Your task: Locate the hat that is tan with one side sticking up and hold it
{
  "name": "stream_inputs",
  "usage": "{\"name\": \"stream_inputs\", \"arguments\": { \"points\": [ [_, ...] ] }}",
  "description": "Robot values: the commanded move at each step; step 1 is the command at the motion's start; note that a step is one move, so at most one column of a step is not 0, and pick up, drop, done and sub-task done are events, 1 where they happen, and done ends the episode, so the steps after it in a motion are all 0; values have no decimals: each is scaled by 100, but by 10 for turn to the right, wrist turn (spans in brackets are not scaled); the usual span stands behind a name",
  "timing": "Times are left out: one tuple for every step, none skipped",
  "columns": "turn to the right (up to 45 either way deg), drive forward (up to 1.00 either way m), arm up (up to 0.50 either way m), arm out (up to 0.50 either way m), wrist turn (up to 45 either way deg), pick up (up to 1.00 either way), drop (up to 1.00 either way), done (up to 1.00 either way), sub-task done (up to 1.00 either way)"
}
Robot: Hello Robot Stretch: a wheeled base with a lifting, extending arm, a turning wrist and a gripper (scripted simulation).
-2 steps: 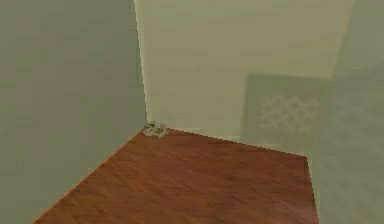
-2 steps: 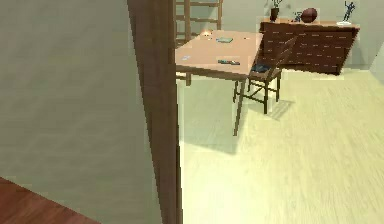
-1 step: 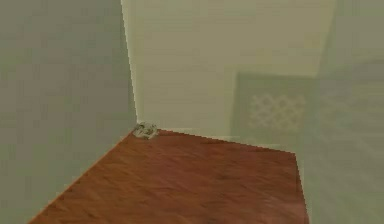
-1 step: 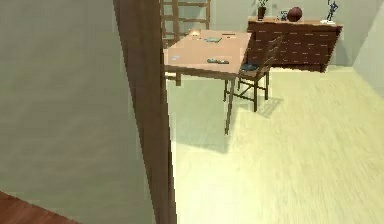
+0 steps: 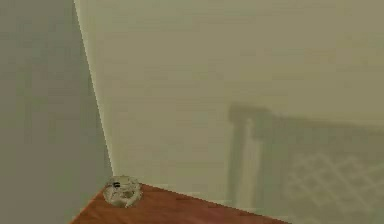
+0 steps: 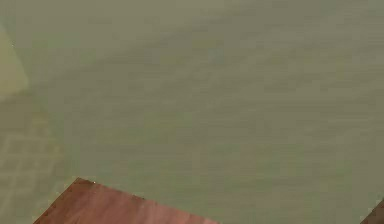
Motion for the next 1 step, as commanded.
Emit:
{"name": "stream_inputs", "arguments": {
  "points": [
    [0,55,0,0,0,0,0,0,0]
  ]
}}
